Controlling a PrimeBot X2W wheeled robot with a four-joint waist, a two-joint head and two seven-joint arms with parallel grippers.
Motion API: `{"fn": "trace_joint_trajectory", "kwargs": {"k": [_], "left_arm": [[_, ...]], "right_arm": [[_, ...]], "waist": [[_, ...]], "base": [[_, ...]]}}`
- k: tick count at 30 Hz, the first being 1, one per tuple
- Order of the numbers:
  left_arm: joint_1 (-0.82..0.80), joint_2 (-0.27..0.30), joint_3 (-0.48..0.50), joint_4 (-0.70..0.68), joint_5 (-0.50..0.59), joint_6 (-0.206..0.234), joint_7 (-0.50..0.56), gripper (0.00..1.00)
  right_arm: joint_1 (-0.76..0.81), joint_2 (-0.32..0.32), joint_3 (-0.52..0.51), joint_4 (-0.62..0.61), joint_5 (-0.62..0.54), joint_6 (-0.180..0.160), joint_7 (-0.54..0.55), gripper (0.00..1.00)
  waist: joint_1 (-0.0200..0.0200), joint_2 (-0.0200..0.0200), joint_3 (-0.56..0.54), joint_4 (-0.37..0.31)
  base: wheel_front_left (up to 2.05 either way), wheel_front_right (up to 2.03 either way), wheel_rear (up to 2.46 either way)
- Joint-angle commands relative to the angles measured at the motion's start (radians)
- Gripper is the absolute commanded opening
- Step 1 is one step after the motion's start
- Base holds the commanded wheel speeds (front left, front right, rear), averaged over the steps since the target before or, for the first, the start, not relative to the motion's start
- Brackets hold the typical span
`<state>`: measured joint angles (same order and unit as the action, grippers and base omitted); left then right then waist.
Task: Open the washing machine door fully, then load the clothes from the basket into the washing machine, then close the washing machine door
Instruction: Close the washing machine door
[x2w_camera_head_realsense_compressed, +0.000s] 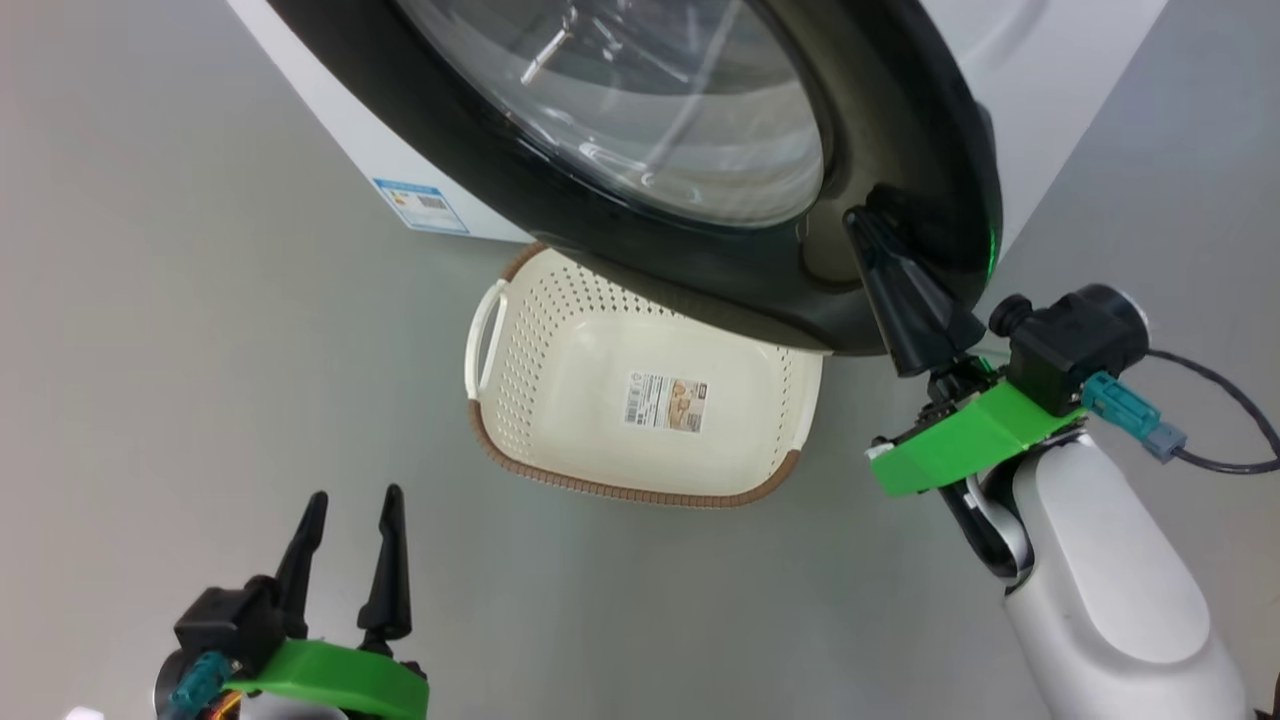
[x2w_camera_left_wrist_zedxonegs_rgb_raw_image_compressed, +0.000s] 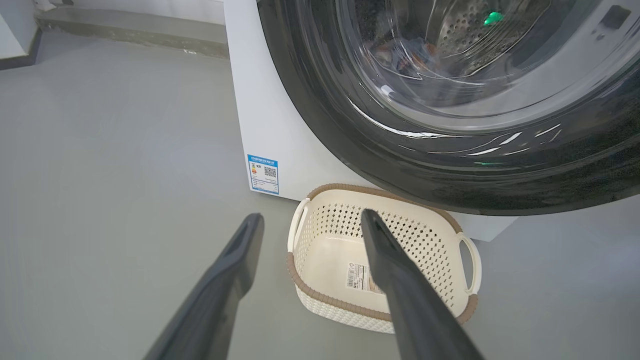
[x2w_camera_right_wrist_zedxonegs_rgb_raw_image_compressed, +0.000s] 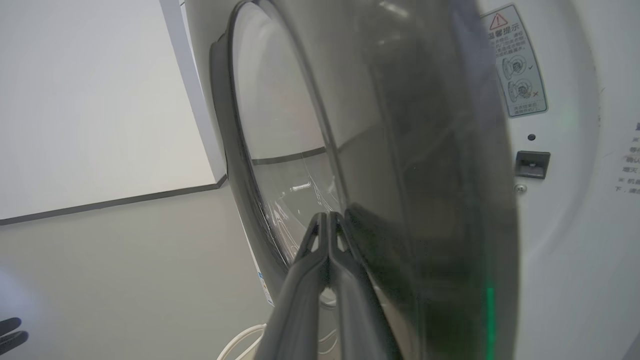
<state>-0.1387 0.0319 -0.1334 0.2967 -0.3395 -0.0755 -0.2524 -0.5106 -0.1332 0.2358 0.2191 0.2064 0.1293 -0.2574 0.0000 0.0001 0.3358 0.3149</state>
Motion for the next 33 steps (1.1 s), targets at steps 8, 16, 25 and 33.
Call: {"fn": "trace_joint_trajectory", "kwargs": {"k": [8, 16, 25, 33], "left_arm": [[-0.047, 0.018, 0.021, -0.044, -0.022, -0.004, -0.009, 1.00], [-0.064, 0.018, 0.013, -0.057, -0.024, -0.004, -0.009, 1.00], [-0.088, 0.018, -0.009, -0.072, -0.037, -0.001, -0.009, 1.00], [-0.106, 0.018, -0.016, -0.083, -0.053, -0.001, -0.009, 1.00]], "right_arm": [[-0.076, -0.003, -0.028, -0.039, -0.029, 0.001, -0.004, 0.00], [-0.119, -0.014, -0.055, -0.046, -0.038, 0.001, -0.004, 0.00], [-0.186, -0.039, -0.068, -0.037, -0.055, 0.001, -0.004, 0.00], [-0.290, -0.073, -0.069, -0.014, -0.076, 0.001, -0.004, 0.00]], "waist": [[0.0000, -0.0001, 0.069, 0.002], [0.0000, -0.0001, 0.104, 0.001], [0.0000, -0.0001, 0.162, 0.014], [0.0000, -0.0001, 0.223, 0.028]], "base": [[0.00, 0.00, 0.00], [0.00, 0.00, 0.00], [0.00, 0.00, 0.00], [0.00, 0.00, 0.00]]}}
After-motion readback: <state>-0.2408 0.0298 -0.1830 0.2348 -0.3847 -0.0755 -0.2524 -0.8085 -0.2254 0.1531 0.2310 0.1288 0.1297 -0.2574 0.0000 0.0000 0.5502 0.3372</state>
